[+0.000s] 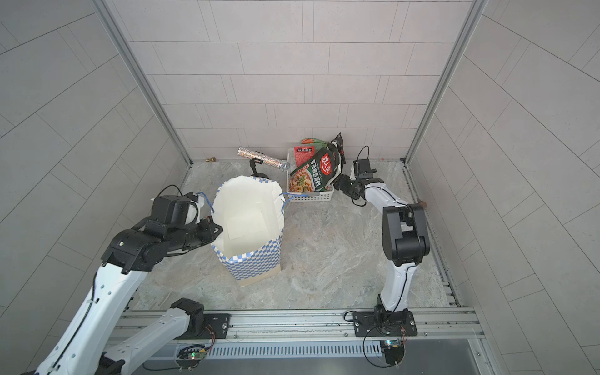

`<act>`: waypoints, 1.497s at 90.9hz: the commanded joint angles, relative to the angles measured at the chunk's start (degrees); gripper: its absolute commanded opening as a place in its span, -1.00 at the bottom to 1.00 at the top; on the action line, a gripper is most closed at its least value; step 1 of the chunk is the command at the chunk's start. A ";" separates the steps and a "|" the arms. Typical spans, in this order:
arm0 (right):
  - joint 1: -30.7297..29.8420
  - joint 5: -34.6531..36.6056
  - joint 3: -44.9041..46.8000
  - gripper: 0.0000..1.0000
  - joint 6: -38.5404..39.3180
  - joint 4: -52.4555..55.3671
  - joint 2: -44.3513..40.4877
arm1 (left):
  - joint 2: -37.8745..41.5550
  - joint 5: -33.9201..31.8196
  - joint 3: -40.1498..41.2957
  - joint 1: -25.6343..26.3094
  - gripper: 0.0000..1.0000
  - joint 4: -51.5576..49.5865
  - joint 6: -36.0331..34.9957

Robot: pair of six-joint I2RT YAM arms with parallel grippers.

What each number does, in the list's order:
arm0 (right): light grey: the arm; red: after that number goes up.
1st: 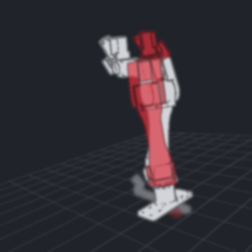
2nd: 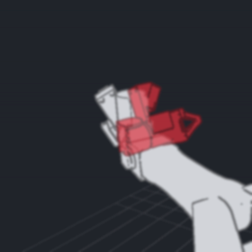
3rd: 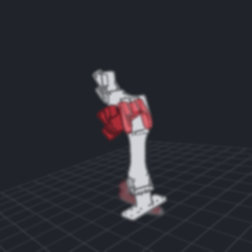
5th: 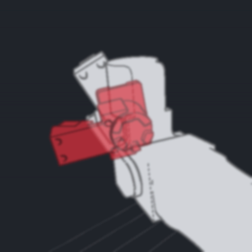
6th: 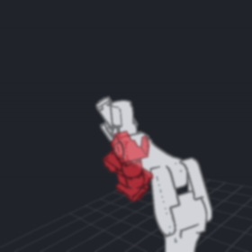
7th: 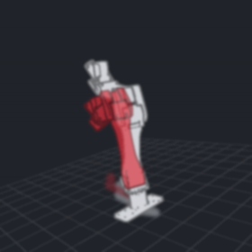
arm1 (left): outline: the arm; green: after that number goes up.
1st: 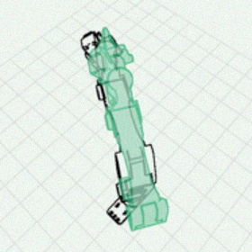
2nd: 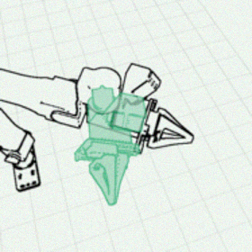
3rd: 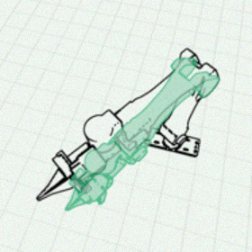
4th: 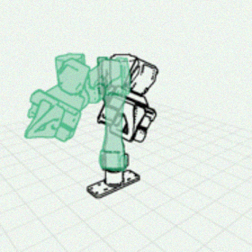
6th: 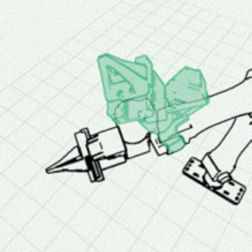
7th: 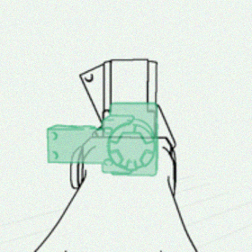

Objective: Place the condiment packets inside the bag
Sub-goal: Move the storage box to the center of the board.

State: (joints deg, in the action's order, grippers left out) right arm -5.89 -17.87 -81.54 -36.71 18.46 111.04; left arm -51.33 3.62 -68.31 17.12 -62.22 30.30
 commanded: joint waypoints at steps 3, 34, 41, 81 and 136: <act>-1.40 -0.81 -3.96 0.33 -0.91 0.49 3.34 | -0.31 1.77 -0.25 -0.30 -1.00 0.47 -1.84; -2.57 7.61 -14.04 0.26 6.81 18.64 13.81 | -0.26 1.51 -0.83 -0.28 -1.00 -0.45 -3.39; -2.23 12.33 -13.35 0.25 7.81 22.12 13.73 | -0.04 1.16 -0.69 -0.27 -1.00 -0.60 -3.81; 17.07 17.92 14.07 0.28 7.70 18.03 -4.74 | -0.73 2.76 0.20 -0.26 -1.00 0.23 -4.63; 22.29 17.16 26.31 0.40 10.67 21.79 -57.80 | -2.46 5.98 -0.10 -0.16 -1.00 1.47 -5.20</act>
State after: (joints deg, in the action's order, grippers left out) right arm 16.73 -2.17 -54.87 -27.73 38.41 60.31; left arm -53.84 8.03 -68.14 17.10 -61.73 26.72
